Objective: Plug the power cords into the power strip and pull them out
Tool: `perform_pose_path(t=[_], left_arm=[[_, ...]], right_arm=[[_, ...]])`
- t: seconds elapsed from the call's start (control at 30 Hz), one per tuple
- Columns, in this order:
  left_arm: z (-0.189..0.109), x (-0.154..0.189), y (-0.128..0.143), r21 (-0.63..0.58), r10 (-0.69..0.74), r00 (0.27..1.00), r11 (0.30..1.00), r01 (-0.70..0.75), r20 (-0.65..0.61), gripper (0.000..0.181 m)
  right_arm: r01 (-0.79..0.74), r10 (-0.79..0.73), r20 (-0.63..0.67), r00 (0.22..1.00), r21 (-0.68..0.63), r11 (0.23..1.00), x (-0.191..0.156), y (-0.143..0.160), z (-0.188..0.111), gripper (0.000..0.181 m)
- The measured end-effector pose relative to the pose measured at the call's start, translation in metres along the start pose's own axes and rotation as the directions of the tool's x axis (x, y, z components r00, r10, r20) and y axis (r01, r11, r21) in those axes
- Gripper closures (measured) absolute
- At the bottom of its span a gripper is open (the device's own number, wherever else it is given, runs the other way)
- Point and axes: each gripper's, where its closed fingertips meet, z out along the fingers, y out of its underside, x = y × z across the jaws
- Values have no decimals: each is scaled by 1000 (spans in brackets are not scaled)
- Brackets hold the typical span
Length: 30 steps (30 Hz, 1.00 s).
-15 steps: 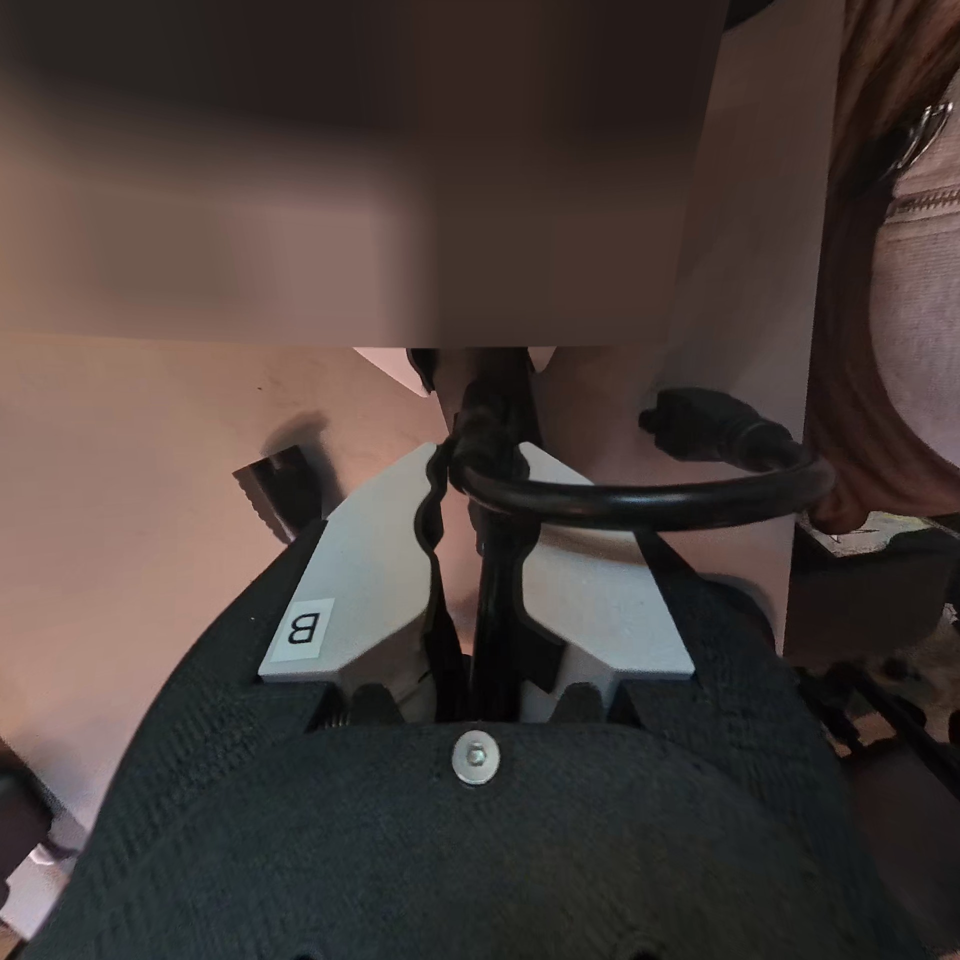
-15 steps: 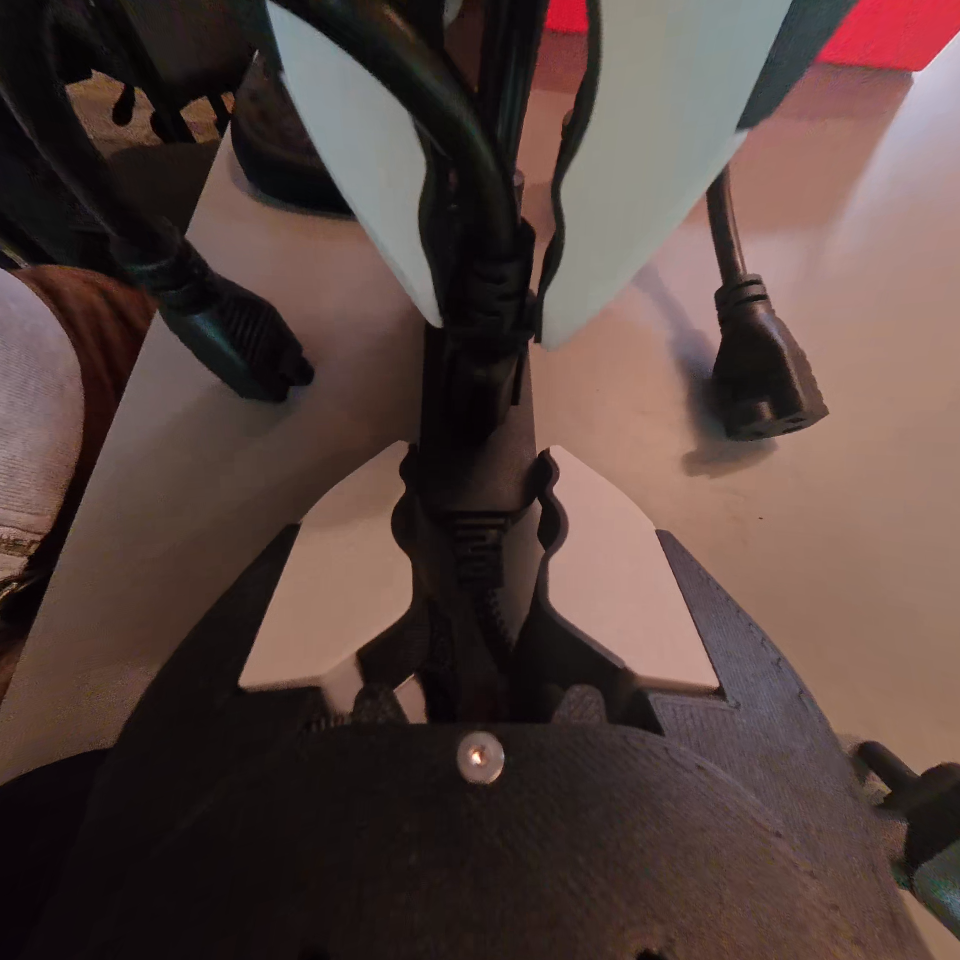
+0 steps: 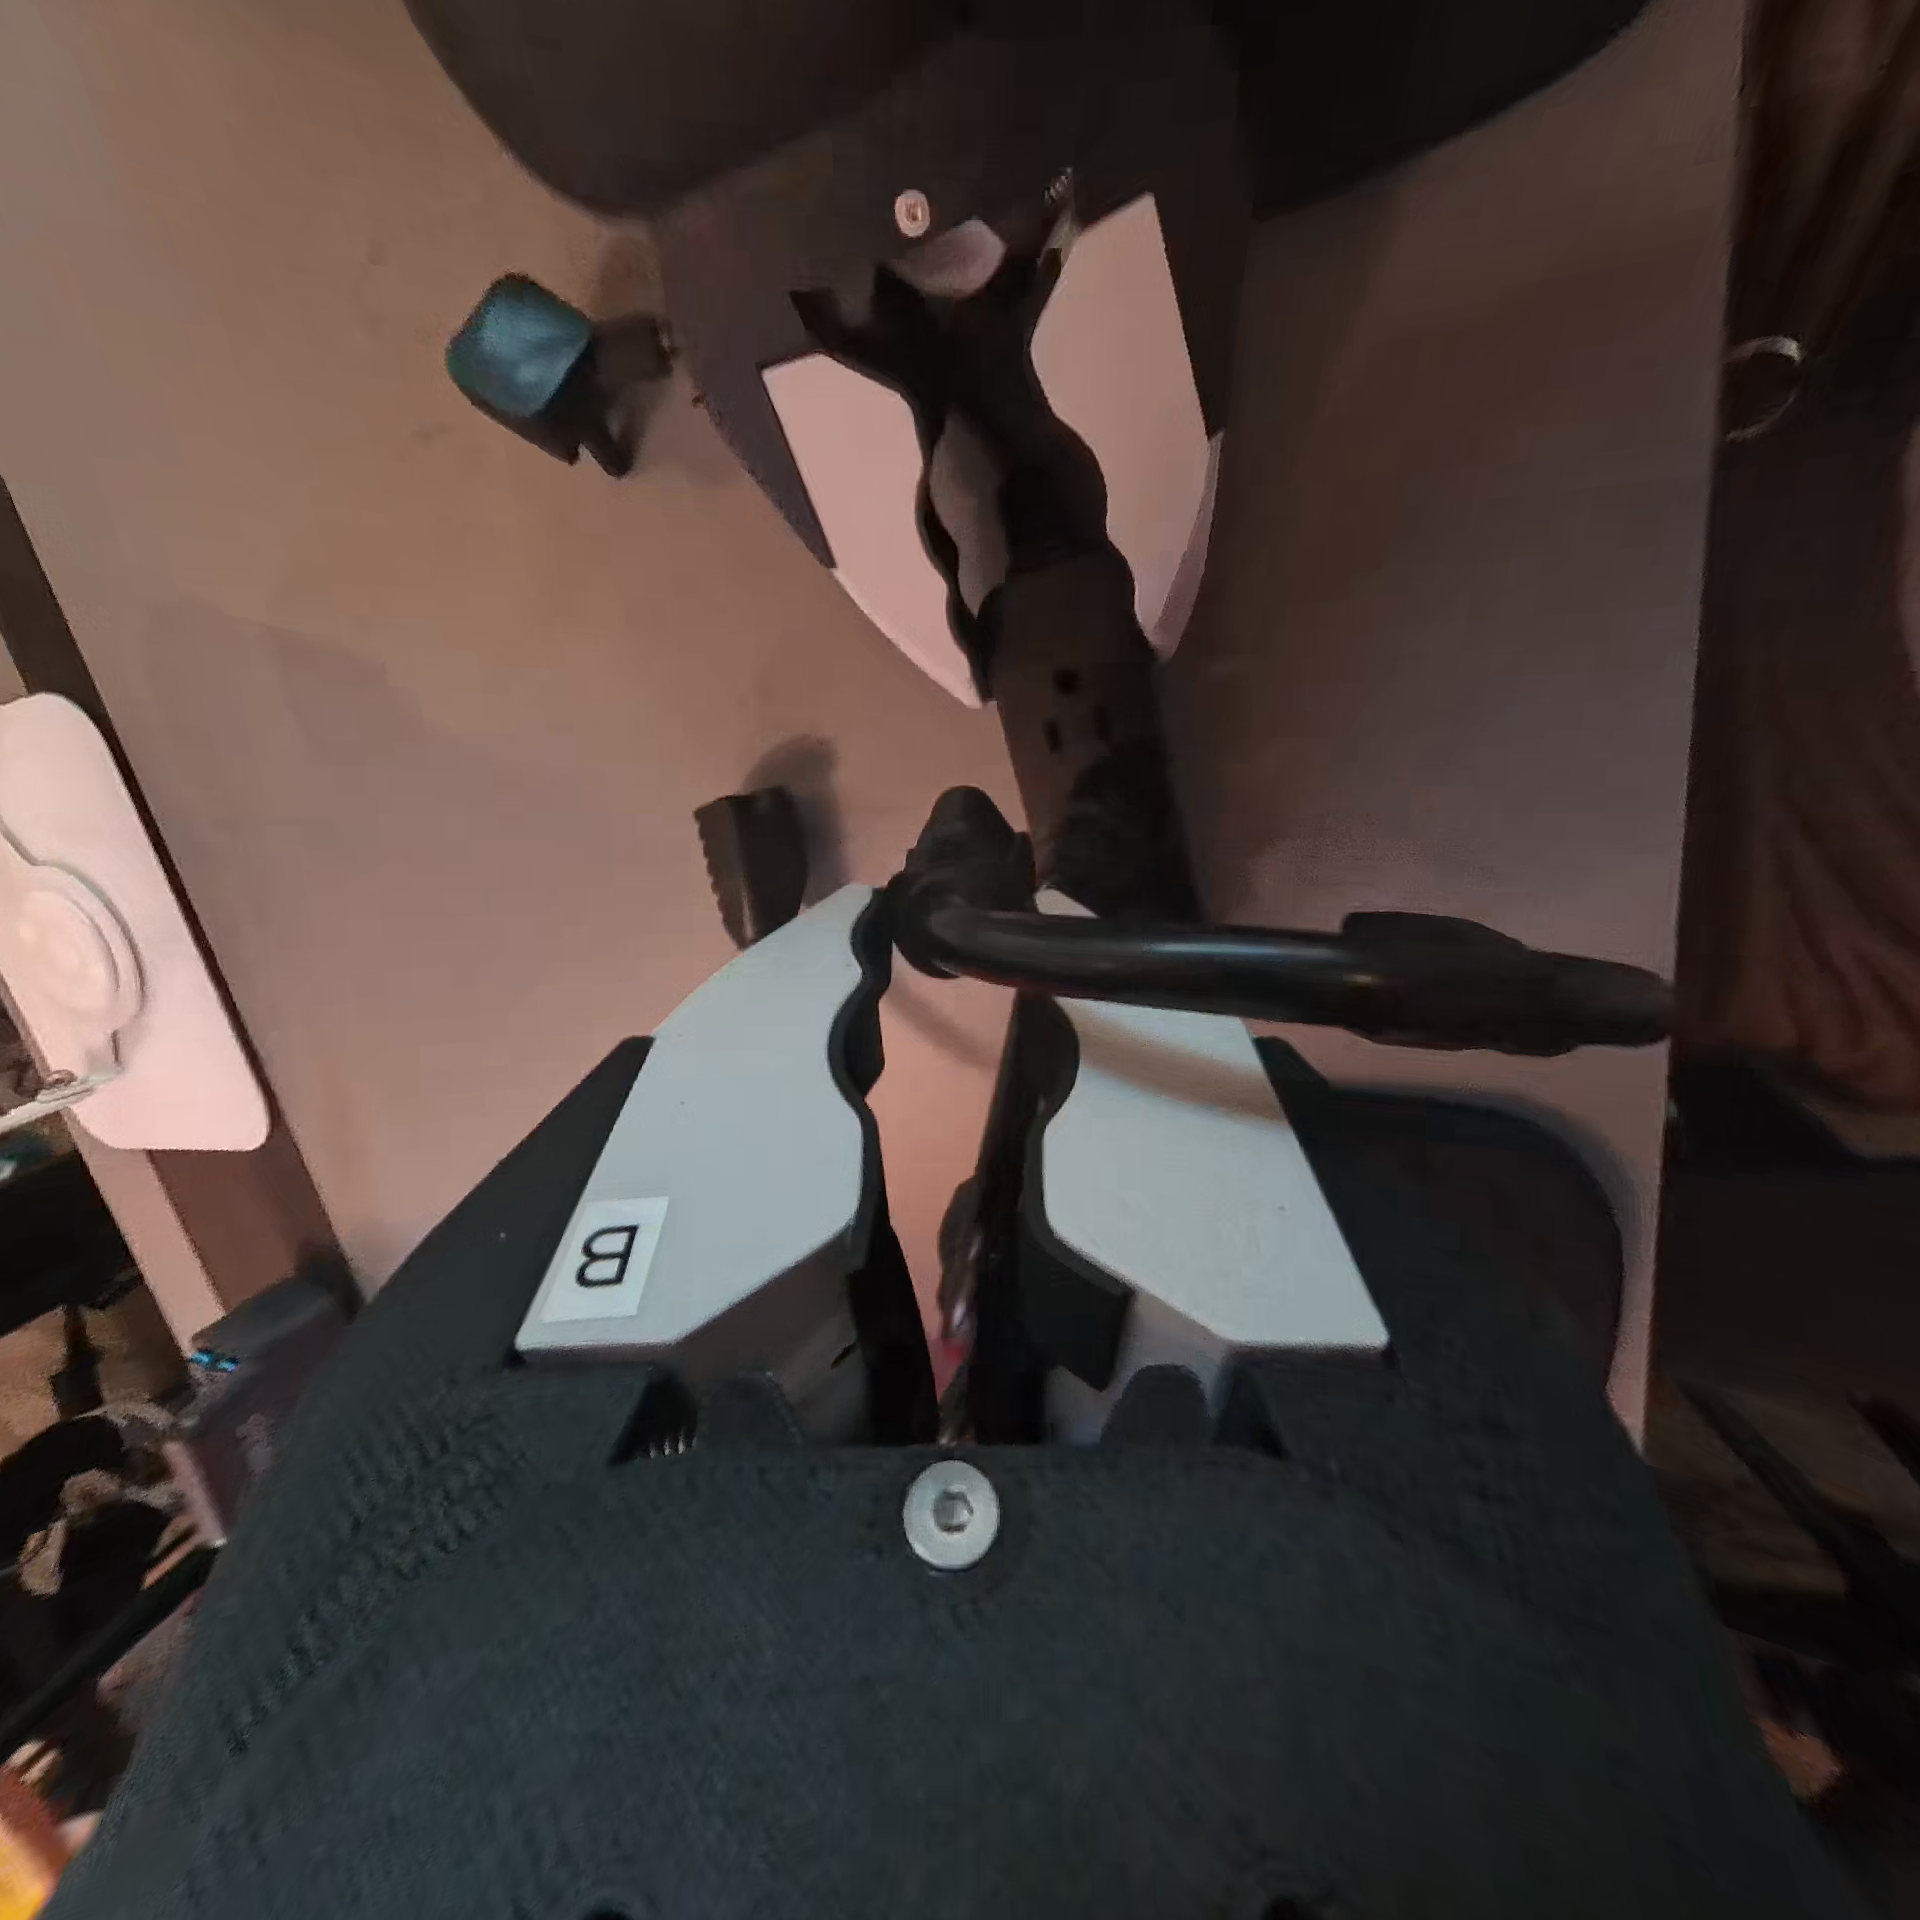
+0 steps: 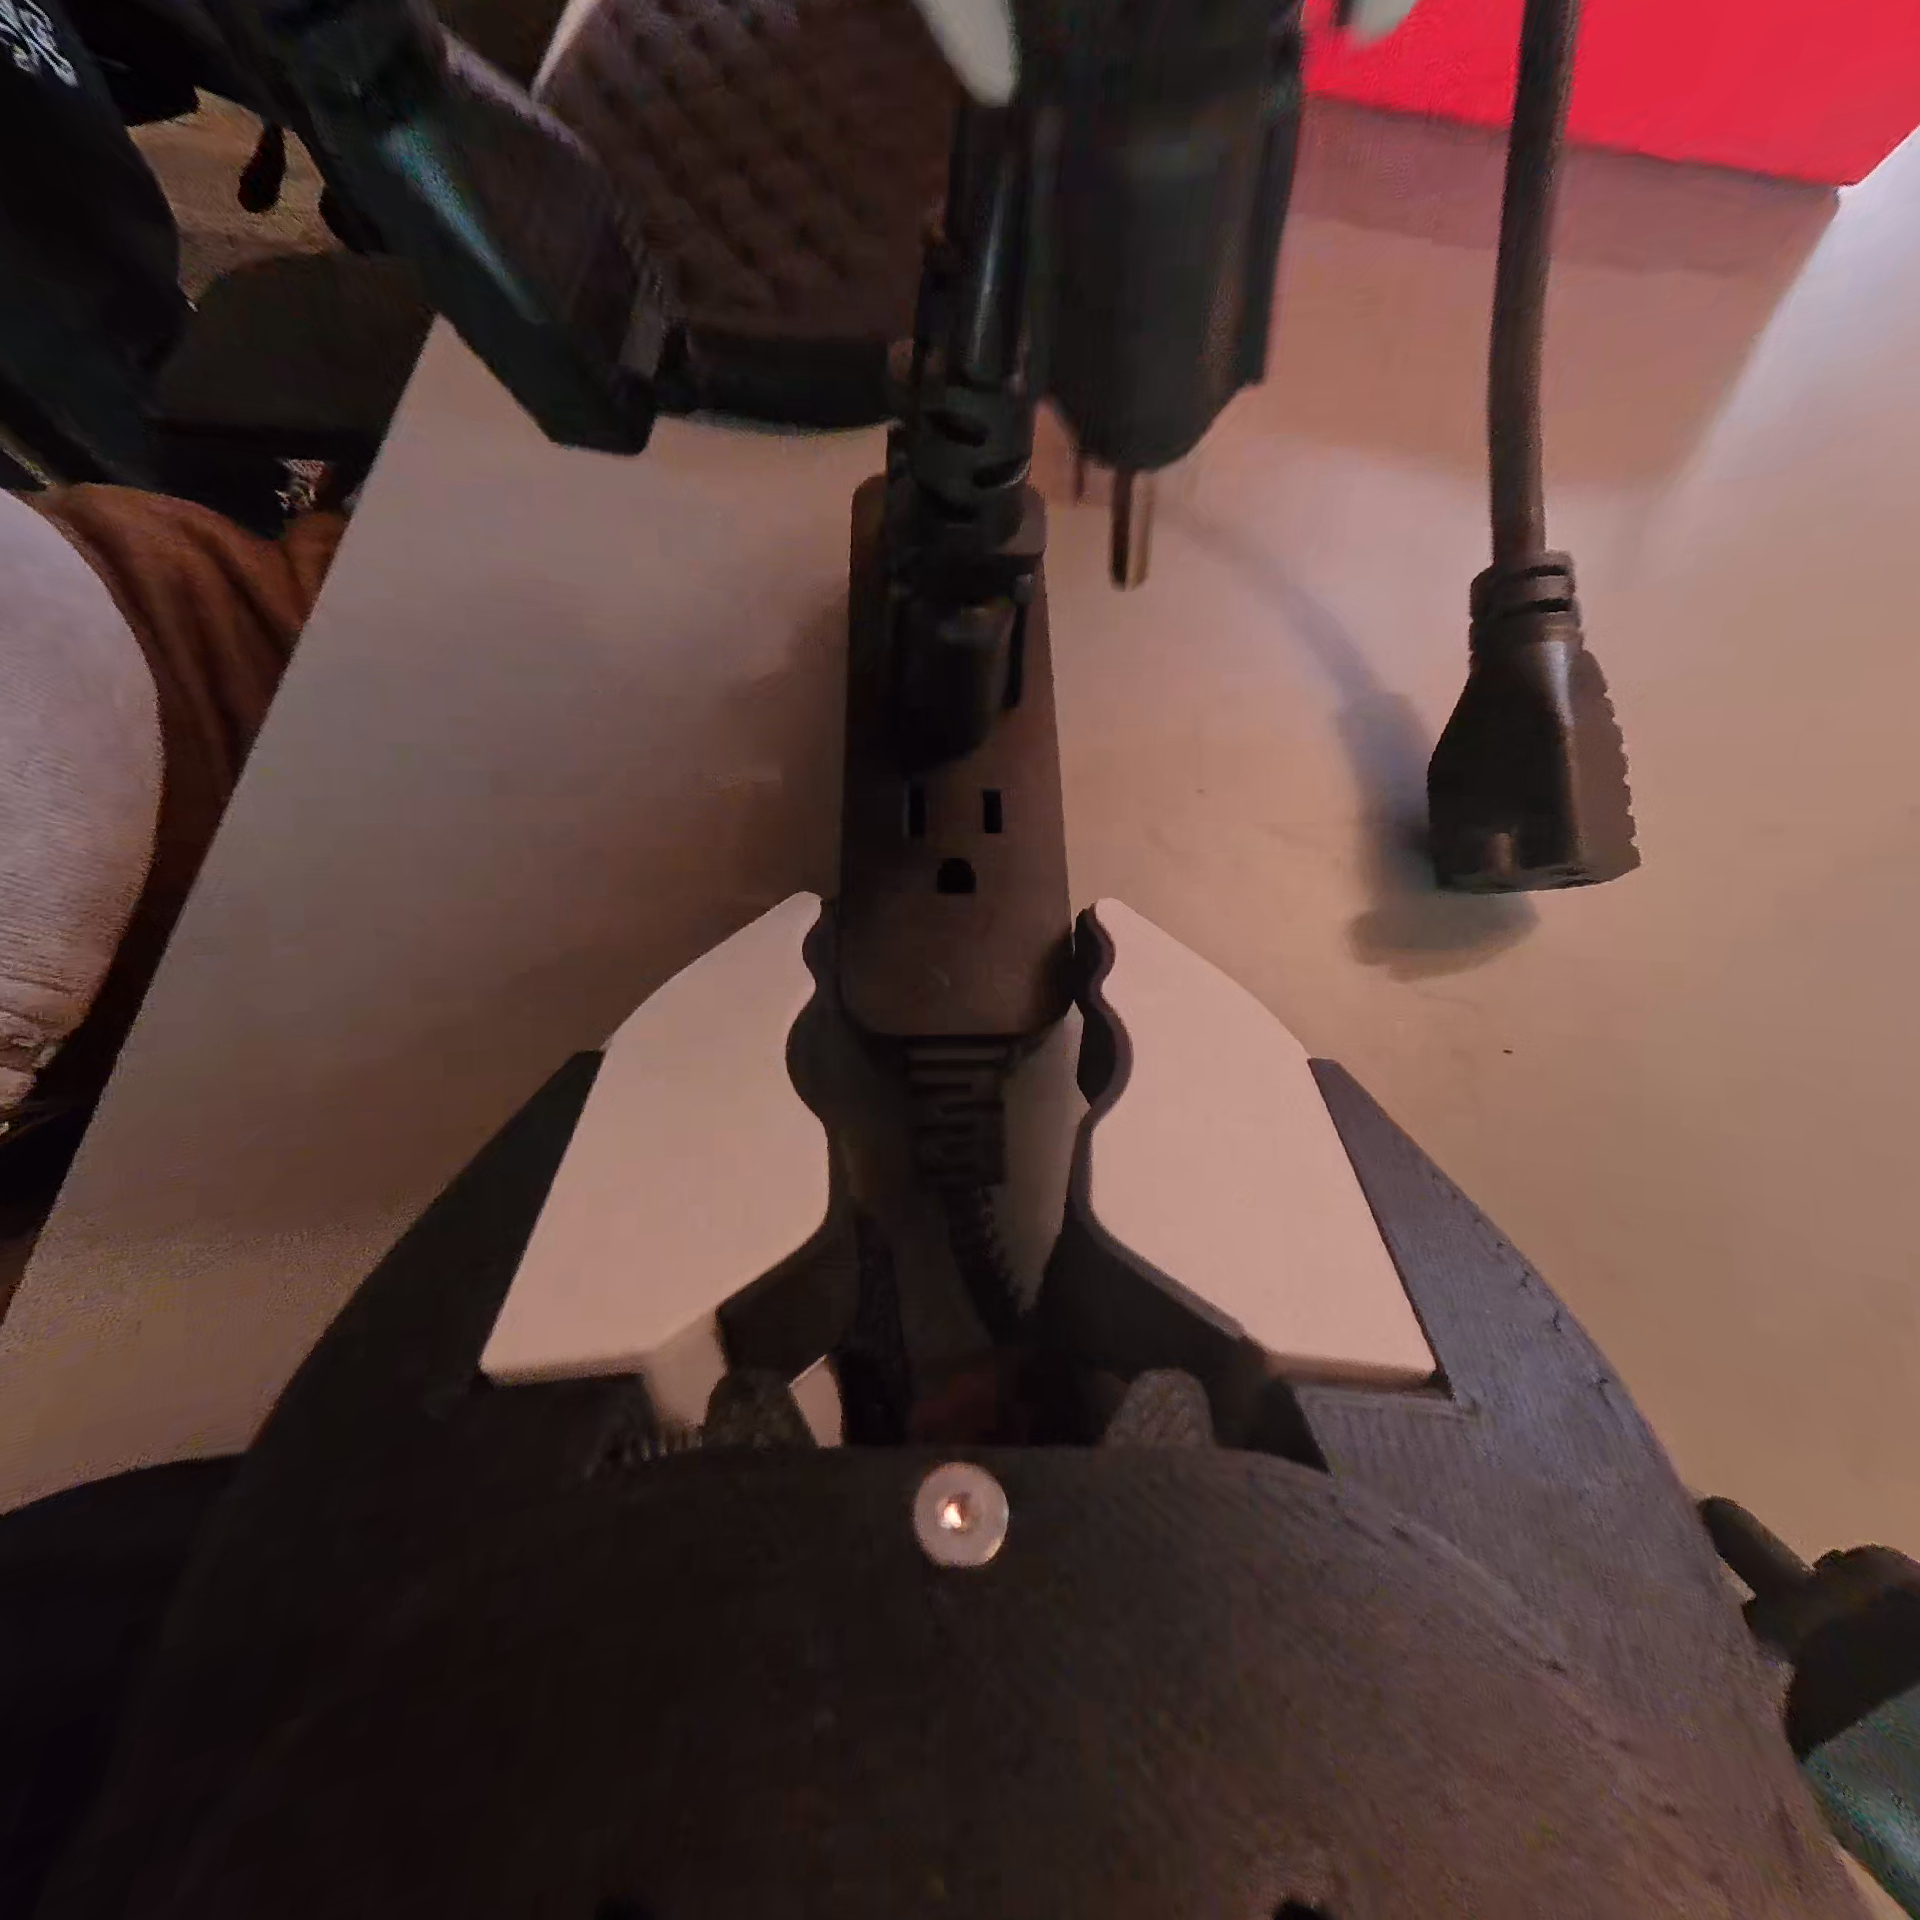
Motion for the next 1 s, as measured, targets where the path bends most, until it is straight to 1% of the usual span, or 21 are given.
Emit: perform_pose_path(t=[0.03, 0.07, 0.1, 0.17, 0.23, 0.27, 0.3, 0.37, 0.43, 0.47, 0.57, 0.63, 0.7, 0.73, 0.8, 0.87, 0.9, 0.97, 1.0], left_arm=[[1, 2, -1, 29, -17, 1000, 999, 16, 25, 158], [0, 0, -2, 61, -32, 997, 998, 27, 71, 158], [-2, -3, -5, 104, -52, 991, 994, 39, 122, 158], [-8, -3, -12, 198, -104, 979, 978, 68, 176, 158], [-16, -6, -22, 310, -166, 961, 946, 92, 223, 158], [-20, -8, -28, 365, -190, 952, 926, 93, 240, 158], [-21, -9, -31, 407, -217, 944, 908, 102, 248, 158], [-21, -15, -34, 452, -262, 925, 884, 116, 274, 158], [-22, -19, -40, 507, -288, 910, 855, 105, 297, 158], [-22, -20, -42, 514, -285, 909, 853, 96, 303, 158], [-17, -26, -37, 425, -248, 892, 902, 70, 378, 158], [-17, -30, -36, 384, -225, 874, 922, 48, 431, 158], [-21, -37, -34, 331, -200, 834, 943, 22, 514, 158], [-23, -40, -35, 308, -188, 809, 951, 9, 557, 158], [-25, -46, -37, 267, -164, 763, 964, -12, 625, 158], [-21, -51, -38, 215, -138, 720, 976, -16, 680, 158], [-19, -54, -38, 197, -129, 705, 980, -15, 697, 158], [-12, -57, -40, 181, -124, 689, 983, -11, 714, 158], [-9, -59, -40, 158, -109, 677, 987, -10, 728, 158]], right_arm=[[4, -3, -5, 1000, 43, 999, 1, -4, -5, 136], [-3, 5, -14, 1000, 116, 993, 3, -13, -12, 130], [-28, 31, -10, 999, 215, 976, 5, -26, -23, 124], [-77, 81, 10, 997, 428, 901, 12, -54, -50, 125], [-62, 86, -11, 996, 597, 800, 17, -75, -78, 131], [-26, 71, -45, 996, 639, 769, 18, -80, -86, 132], [22, 49, -90, 995, 652, 758, 18, -81, -89, 132], [123, -20, -166, 986, 637, 761, 15, -82, -86, 133], [180, -79, -189, 979, 612, 770, 9, -82, -80, 133], [190, -97, -182, 978, 613, 767, 5, -82, -78, 132], [159, -64, -170, 983, 636, 755, 8, -83, -85, 129], [146, -6, -229, 973, 599, 787, 25, -76, -89, 132], [145, 30, -294, 955, 556, 819, 38, -68, -94, 141], [141, 44, -301, 953, 566, 812, 40, -68, -99, 146], [111, 94, -288, 953, 621, 776, 43, -73, -111, 147], [61, 157, -248, 956, 692, 720, 45, -79, -124, 144], [22, 186, -203, 961, 730, 683, 44, -81, -130, 143], [-99, 230, -65, 971, 768, 633, 40, -85, -133, 132], [-163, 245, 2, 969, 753, 638, 37, -85, -128, 126]])
